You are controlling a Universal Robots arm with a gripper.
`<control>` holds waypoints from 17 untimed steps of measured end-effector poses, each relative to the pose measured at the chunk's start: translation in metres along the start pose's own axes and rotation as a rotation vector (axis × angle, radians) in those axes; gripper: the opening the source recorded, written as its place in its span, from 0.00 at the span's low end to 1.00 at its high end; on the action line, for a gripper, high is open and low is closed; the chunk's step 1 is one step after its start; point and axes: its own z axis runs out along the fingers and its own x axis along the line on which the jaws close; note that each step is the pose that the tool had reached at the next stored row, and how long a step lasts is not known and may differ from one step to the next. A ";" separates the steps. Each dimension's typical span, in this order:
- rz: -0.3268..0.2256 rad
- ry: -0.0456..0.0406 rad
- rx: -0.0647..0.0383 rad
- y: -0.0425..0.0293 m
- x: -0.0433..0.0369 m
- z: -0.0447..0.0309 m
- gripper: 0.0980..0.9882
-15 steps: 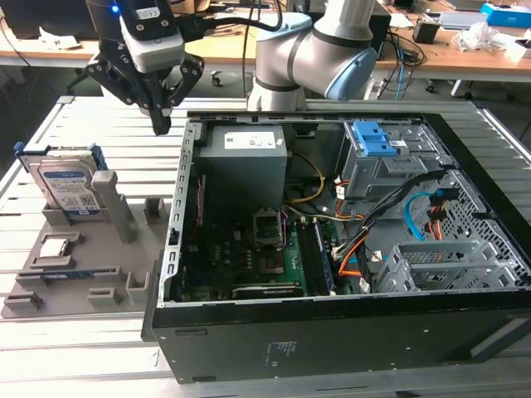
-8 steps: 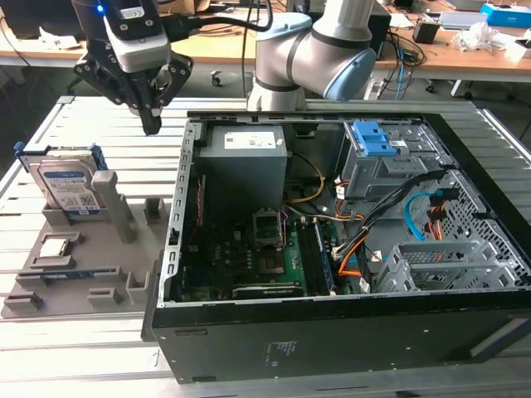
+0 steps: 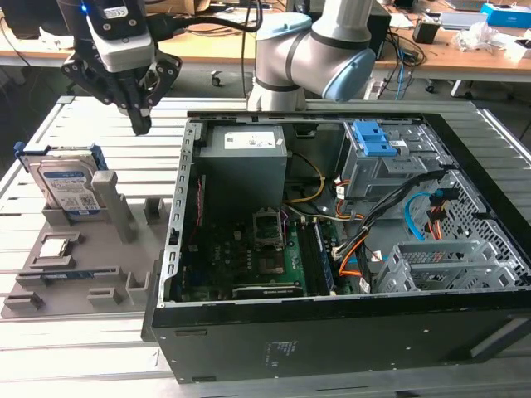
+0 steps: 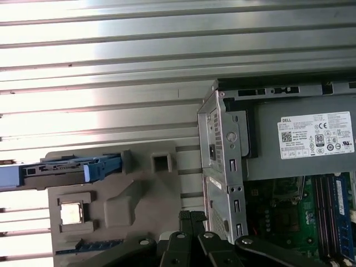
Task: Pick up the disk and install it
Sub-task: 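Reach for the disk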
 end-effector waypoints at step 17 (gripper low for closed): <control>0.000 0.0000 0.000 -0.0018 0.0241 -0.0006 0.00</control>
